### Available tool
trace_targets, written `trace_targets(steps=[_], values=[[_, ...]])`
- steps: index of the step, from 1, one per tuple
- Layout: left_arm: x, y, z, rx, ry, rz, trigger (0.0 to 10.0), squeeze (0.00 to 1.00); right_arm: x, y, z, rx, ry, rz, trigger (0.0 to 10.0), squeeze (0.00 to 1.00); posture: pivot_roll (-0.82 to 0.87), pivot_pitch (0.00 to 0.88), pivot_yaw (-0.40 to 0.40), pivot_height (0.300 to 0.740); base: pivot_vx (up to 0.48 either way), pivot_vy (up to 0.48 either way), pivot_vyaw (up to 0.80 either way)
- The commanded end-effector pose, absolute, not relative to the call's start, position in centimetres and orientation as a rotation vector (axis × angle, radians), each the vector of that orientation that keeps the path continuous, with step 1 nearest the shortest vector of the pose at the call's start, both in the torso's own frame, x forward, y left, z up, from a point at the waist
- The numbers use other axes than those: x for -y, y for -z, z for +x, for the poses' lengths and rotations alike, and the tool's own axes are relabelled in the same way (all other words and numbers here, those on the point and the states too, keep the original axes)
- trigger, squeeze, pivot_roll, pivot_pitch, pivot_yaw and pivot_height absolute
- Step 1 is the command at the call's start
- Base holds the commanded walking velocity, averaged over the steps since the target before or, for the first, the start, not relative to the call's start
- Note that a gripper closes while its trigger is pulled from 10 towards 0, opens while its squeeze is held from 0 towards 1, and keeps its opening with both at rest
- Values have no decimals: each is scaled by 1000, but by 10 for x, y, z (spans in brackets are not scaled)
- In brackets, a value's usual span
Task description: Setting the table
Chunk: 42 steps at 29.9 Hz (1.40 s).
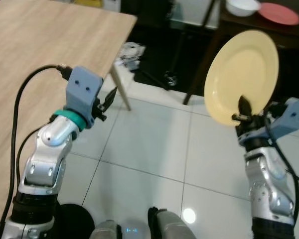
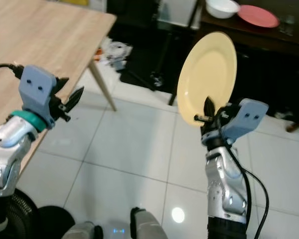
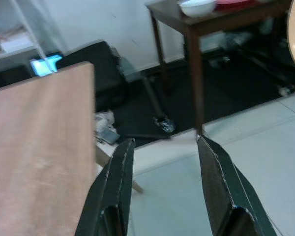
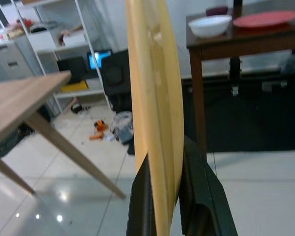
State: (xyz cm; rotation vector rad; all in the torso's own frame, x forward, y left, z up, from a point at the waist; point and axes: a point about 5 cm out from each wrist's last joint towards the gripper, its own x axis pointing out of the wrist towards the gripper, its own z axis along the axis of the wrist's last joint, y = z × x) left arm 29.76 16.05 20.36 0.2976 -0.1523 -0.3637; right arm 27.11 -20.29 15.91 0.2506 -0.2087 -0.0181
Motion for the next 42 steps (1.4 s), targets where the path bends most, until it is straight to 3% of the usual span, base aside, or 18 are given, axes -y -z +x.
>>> trace_targets(steps=[1, 12, 15, 42], values=[[-159, -202, 295, 154, 365, 299, 10000, 51, 202, -162, 269, 227, 14, 237, 8863, 0, 52, 87, 15, 740, 0, 0, -800], [-171, -196, 291, 138, 319, 231, 10000, 47, 207, -158, 257, 215, 55, 277, 8667, 0, 30, 55, 26, 740, 0, 0, -800], [-169, -197, 296, 145, 320, 217, 10000, 43, 213, -163, 257, 240, 90, 319, 8392, 0, 1, 4, 41, 740, 0, 0, -800], [-156, -194, 310, 168, 322, 175, 10000, 51, 211, -175, 266, 282, 95, 350, 8000, 0, -30, 0, 34, 740, 0, 0, -800]])
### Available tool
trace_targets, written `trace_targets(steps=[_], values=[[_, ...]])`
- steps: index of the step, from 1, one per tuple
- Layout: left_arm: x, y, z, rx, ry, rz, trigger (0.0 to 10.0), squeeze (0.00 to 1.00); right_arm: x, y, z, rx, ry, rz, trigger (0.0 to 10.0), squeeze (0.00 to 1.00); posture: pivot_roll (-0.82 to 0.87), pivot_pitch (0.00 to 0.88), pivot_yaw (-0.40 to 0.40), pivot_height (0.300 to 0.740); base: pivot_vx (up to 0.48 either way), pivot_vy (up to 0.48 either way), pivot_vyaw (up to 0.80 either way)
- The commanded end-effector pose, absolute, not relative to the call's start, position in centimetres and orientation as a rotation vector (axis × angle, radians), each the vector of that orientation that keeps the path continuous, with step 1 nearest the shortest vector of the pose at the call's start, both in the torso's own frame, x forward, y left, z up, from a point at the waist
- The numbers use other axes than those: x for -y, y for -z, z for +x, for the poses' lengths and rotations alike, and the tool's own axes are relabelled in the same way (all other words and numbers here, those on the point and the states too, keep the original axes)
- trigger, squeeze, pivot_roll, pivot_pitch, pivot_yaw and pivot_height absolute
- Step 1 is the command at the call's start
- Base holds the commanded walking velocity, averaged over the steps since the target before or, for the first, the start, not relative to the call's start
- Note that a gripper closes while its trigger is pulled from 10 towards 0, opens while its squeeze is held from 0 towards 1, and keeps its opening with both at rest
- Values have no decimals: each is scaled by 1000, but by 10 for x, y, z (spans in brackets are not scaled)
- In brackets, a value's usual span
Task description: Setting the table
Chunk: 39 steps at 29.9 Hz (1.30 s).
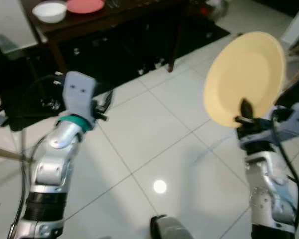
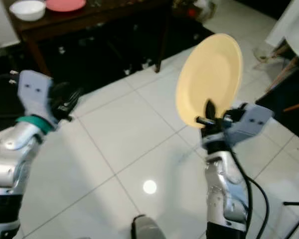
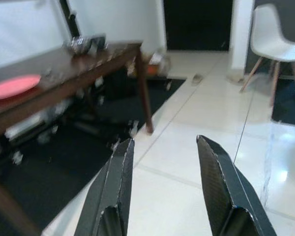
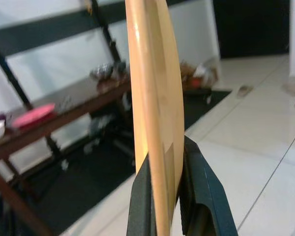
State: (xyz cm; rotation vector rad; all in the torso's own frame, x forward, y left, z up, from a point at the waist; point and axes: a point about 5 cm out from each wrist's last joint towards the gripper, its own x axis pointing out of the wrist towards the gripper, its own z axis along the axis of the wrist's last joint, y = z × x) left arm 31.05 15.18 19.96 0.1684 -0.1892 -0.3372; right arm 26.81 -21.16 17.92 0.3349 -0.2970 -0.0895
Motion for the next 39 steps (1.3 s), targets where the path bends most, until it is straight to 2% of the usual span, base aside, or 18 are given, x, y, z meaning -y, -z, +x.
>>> trace_targets(steps=[1, 13, 19, 21, 22, 23, 25, 31, 33, 34, 35, 36, 37, 39], values=[[-157, -194, 310, 168, 323, 175, 10000, 47, 210, -172, 265, 277, 101, 353, 7765, 0, -36, 0, 46, 740, 0, 0, -800], [-155, -188, 314, 139, 357, 123, 10000, 27, 206, -168, 262, 264, 90, 346, 7098, 0, -44, 0, 53, 740, 0, 0, -800], [-157, -181, 315, 96, 371, 75, 10000, 24, 191, -167, 263, 237, -13, 354, 7255, 0, -38, 0, 48, 740, 0, 0, -800], [-162, -176, 315, 85, 341, 84, 10000, 24, 186, -164, 263, 219, -52, 349, 7216, 0, -38, 0, 48, 740, 0, 0, -800], [-176, -165, 315, 69, 257, 161, 10000, 27, 173, -160, 266, 177, -144, 355, 7059, 0, -23, 0, 18, 740, 0, 0, -800], [-176, -165, 315, 69, 257, 161, 10000, 27, 173, -160, 266, 177, -144, 355, 7059, 0, -23, 0, 18, 740, 0, 0, -800], [-201, -152, 309, 40, 129, 222, 10000, 27, 156, -149, 274, 110, -243, 347, 6784, 0, 9, 0, -19, 740, 0, 0, -800], [-226, -140, 293, -1, 11, 251, 10000, 27, 136, -136, 282, 26, -364, 345, 6745, 0, 54, 3, -69, 740, 0, 0, -800], [-228, -138, 288, -6, 1, 251, 10000, 31, 131, -133, 284, 9, -393, 350, 7020, 0, 63, 9, -84, 740, 0, 0, -800], [-227, -137, 284, -7, -2, 254, 10000, 35, 126, -130, 285, -12, -426, 357, 7725, 0, 77, 10, -94, 740, 0, 0, -800], [-227, -137, 284, -7, -2, 254, 10000, 35, 126, -130, 285, -12, -426, 357, 7725, 0, 77, 10, -94, 740, 0, 0, -800], [-223, -137, 282, 0, 4, 250, 10000, 35, 124, -128, 286, -23, -440, 357, 10000, 0, 82, 13, -99, 740, 0, 0, -800], [-223, -137, 282, 0, 4, 250, 10000, 35, 124, -128, 286, -23, -440, 357, 10000, 0, 82, 13, -99, 740, 0, 0, -800], [-206, -141, 282, 44, 52, 263, 10000, 39, 124, -128, 288, -17, -439, 358, 10000, 0, 73, 14, -98, 740, 0, 0, 0]])
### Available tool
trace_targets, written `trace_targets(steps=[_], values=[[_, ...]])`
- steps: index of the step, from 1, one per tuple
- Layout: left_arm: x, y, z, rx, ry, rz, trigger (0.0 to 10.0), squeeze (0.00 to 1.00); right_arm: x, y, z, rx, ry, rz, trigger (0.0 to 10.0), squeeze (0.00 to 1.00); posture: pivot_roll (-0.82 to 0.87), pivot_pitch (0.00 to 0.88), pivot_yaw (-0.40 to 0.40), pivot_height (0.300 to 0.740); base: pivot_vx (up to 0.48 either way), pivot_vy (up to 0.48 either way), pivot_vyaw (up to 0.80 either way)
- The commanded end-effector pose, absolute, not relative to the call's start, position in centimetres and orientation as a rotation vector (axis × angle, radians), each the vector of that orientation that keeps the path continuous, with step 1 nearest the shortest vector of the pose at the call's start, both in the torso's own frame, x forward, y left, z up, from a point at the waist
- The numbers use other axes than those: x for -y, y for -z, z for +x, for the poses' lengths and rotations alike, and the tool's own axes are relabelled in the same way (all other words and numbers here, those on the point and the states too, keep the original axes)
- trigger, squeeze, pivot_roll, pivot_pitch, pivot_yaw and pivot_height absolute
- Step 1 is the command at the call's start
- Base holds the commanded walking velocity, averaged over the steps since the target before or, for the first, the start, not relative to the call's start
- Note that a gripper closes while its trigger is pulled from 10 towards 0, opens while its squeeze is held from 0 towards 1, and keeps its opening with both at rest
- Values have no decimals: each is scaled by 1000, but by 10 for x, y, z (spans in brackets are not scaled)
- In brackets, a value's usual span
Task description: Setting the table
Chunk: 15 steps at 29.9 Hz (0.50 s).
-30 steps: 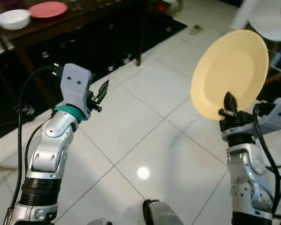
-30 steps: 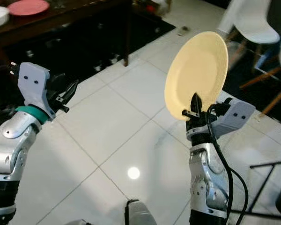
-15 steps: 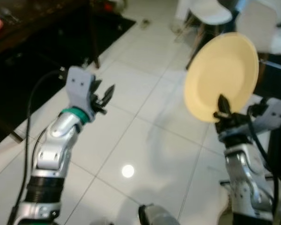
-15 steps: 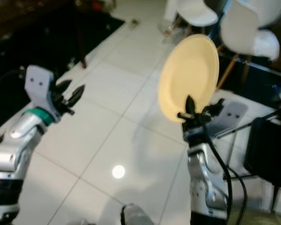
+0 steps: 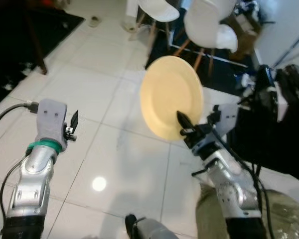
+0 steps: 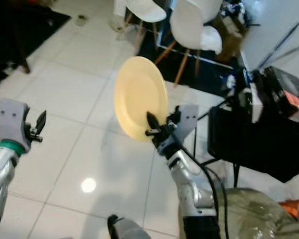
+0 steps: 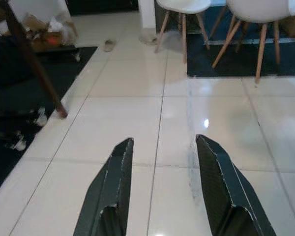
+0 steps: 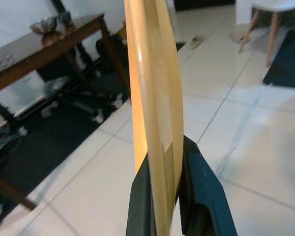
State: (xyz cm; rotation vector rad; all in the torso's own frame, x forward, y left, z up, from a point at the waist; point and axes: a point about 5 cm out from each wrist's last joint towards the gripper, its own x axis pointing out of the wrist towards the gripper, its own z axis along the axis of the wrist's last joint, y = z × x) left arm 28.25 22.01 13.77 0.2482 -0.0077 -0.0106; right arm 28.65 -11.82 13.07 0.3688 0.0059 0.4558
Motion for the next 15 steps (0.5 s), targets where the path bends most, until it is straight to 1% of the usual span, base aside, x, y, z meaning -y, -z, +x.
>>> trace_targets(steps=[1, 2, 3, 4, 6, 8, 15], values=[[-206, -141, 282, 44, 52, 263, 10000, 39, 124, -128, 288, -17, -439, 358, 10000, 0, 73, 14, -98, 740, 0, 0, 0], [-206, -141, 282, 44, 52, 263, 10000, 39, 124, -128, 288, -17, -439, 358, 10000, 0, 73, 14, -98, 740, 0, 0, 0], [-194, -143, 286, 74, 79, 270, 10000, 55, 126, -130, 289, 4, -427, 371, 10000, 0, 56, 11, -80, 740, 480, 0, 0], [-176, -147, 294, 121, 127, 298, 10000, 55, 130, -134, 289, 34, -406, 395, 10000, 0, 44, 10, -65, 740, 480, 0, 0], [-172, -148, 295, 130, 137, 305, 10000, 55, 131, -135, 289, 40, -401, 401, 10000, 0, 44, 10, -65, 740, 480, 0, 0], [-160, -150, 300, 147, 182, 301, 10000, 63, 131, -133, 286, 43, -391, 405, 10000, 0, 24, 7, -46, 740, 476, 0, 0], [-151, -154, 303, 161, 220, 296, 10000, 59, 132, -130, 283, 47, -376, 412, 10000, 0, 13, 7, -30, 740, 472, 0, 0]])
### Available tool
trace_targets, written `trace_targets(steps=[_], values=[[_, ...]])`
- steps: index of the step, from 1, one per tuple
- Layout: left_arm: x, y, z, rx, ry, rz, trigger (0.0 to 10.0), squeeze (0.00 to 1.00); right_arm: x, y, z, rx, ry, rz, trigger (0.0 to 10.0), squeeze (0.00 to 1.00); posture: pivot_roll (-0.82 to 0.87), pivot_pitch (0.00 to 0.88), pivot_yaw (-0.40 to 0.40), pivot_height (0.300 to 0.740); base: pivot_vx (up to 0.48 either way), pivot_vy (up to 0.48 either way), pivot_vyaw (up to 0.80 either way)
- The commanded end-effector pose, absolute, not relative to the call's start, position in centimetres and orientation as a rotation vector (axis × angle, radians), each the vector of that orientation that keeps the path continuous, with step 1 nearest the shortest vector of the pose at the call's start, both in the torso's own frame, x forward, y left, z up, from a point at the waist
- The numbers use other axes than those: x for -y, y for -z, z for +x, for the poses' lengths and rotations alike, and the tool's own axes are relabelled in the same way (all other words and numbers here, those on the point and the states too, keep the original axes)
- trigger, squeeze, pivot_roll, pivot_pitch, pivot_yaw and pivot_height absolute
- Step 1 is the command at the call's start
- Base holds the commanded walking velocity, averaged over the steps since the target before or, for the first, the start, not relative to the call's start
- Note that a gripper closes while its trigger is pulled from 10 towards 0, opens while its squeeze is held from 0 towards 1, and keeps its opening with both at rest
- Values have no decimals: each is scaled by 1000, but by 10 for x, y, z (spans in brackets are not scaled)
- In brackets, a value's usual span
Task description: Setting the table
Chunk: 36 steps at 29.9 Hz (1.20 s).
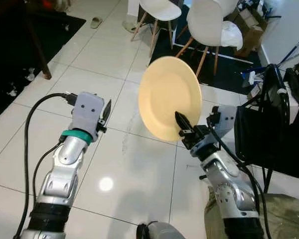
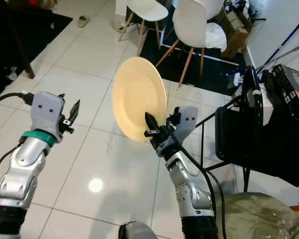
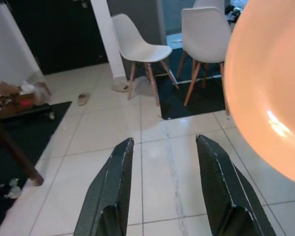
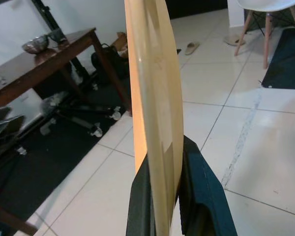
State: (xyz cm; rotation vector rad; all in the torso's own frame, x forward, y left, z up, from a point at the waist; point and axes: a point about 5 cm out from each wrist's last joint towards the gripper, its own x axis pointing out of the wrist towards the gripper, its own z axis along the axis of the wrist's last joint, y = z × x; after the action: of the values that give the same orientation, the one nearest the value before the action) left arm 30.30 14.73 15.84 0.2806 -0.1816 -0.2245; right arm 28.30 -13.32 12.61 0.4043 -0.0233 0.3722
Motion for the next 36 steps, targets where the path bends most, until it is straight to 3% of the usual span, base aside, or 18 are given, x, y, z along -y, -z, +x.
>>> trace_targets(steps=[1, 36], values=[[-151, -154, 303, 161, 224, 297, 10000, 63, 132, -129, 283, 49, -369, 416, 10000, 0, 11, 7, -24, 740, 472, 0, 0], [-140, -153, 307, 184, 278, 301, 10000, 71, 139, -129, 286, 70, -315, 440, 10000, 0, 0, 0, -4, 740, 458, 0, 0]])
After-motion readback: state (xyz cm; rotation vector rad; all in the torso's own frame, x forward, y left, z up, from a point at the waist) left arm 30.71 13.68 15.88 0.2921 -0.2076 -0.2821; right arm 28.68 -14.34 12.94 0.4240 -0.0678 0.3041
